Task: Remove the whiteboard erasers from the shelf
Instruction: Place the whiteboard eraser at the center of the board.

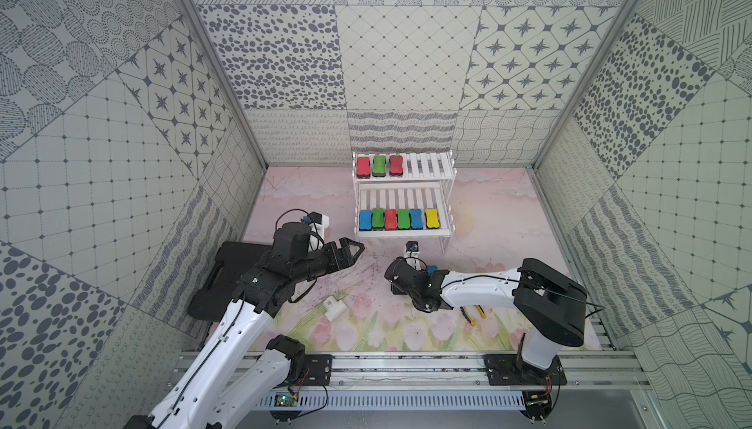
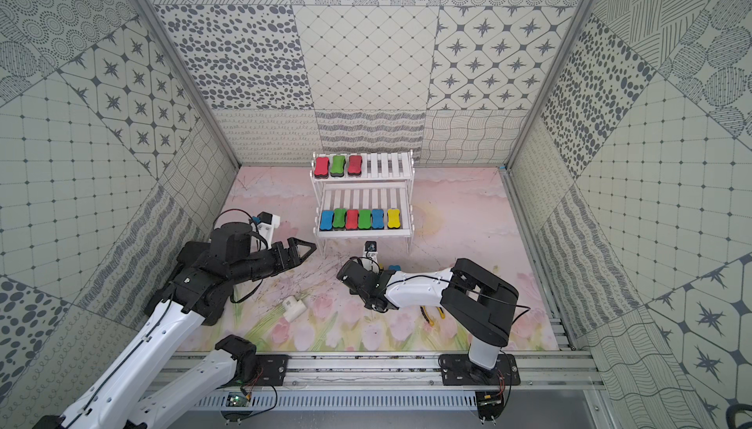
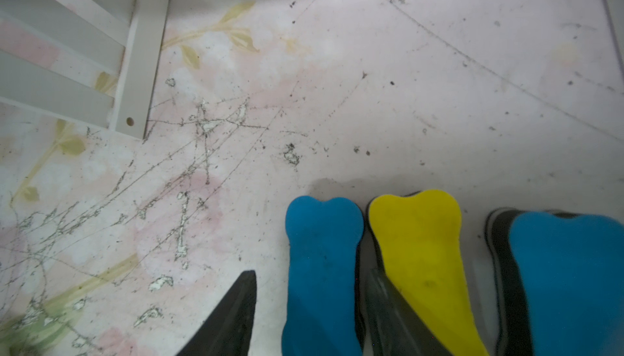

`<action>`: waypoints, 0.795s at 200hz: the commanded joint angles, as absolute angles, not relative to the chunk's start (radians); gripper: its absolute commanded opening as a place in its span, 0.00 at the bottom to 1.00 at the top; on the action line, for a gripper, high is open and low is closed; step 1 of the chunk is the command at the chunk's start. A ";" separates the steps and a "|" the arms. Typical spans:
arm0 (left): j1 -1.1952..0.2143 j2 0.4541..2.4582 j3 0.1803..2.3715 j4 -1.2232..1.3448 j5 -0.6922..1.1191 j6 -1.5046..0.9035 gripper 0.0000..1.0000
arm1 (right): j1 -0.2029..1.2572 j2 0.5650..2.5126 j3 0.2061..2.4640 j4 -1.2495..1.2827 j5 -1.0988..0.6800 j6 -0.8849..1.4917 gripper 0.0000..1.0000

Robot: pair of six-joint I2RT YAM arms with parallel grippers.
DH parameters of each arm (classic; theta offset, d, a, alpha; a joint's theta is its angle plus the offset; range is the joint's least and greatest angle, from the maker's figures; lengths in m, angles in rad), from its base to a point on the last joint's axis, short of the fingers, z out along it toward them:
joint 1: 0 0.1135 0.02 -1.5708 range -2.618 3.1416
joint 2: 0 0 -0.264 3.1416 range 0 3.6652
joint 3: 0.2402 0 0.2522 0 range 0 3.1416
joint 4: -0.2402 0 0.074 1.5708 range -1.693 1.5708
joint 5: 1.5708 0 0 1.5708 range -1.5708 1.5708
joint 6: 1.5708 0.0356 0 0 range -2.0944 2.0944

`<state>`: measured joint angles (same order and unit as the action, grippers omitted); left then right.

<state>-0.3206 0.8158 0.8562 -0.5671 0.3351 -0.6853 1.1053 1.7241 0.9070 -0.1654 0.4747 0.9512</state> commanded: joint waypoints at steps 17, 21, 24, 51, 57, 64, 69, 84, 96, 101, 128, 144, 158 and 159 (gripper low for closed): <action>-0.327 0.813 0.936 -0.622 0.373 -0.655 0.92 | 1.128 1.535 0.896 -0.194 0.506 0.880 0.54; -0.327 0.817 0.947 -0.626 0.375 -0.650 0.92 | 1.128 1.511 0.890 -0.197 0.504 0.871 0.54; -0.327 0.820 0.957 -0.630 0.376 -0.649 0.92 | 1.128 1.495 0.887 -0.201 0.502 0.863 0.53; -0.331 0.901 1.070 -0.659 0.392 -0.639 0.89 | 1.117 1.351 0.893 -0.279 0.496 0.769 0.49; -0.335 0.926 1.101 -0.659 0.392 -0.638 0.88 | 1.109 1.326 0.900 -0.302 0.497 0.746 0.49; -0.346 0.960 1.142 -0.661 0.385 -0.632 0.87 | 1.094 1.297 0.910 -0.335 0.492 0.730 0.48; -0.360 0.987 1.173 -0.666 0.374 -0.625 0.86 | 1.077 1.277 0.913 -0.350 0.478 0.720 0.47; -0.423 1.082 1.295 -0.702 0.301 -0.593 0.83 | 1.024 1.214 0.909 -0.390 0.439 0.702 0.44; -0.488 1.168 1.399 -0.732 0.226 -0.553 0.80 | 0.994 1.165 0.892 -0.399 0.428 0.684 0.44; -0.511 1.204 1.442 -0.747 0.197 -0.539 0.79 | 0.979 1.149 0.887 -0.408 0.424 0.685 0.44; -0.587 1.413 1.694 -0.817 0.089 -0.477 0.73 | 0.918 1.082 0.866 -0.441 0.397 0.682 0.44; -0.624 1.527 1.839 -0.859 0.011 -0.428 0.71 | 0.897 1.058 0.855 -0.450 0.382 0.680 0.44; -0.637 1.623 1.968 -0.901 -0.038 -0.392 0.69 | 0.885 1.046 0.847 -0.457 0.373 0.679 0.44; -0.638 1.632 1.976 -0.903 -0.041 -0.390 0.69 | 0.884 1.044 0.847 -0.457 0.372 0.679 0.44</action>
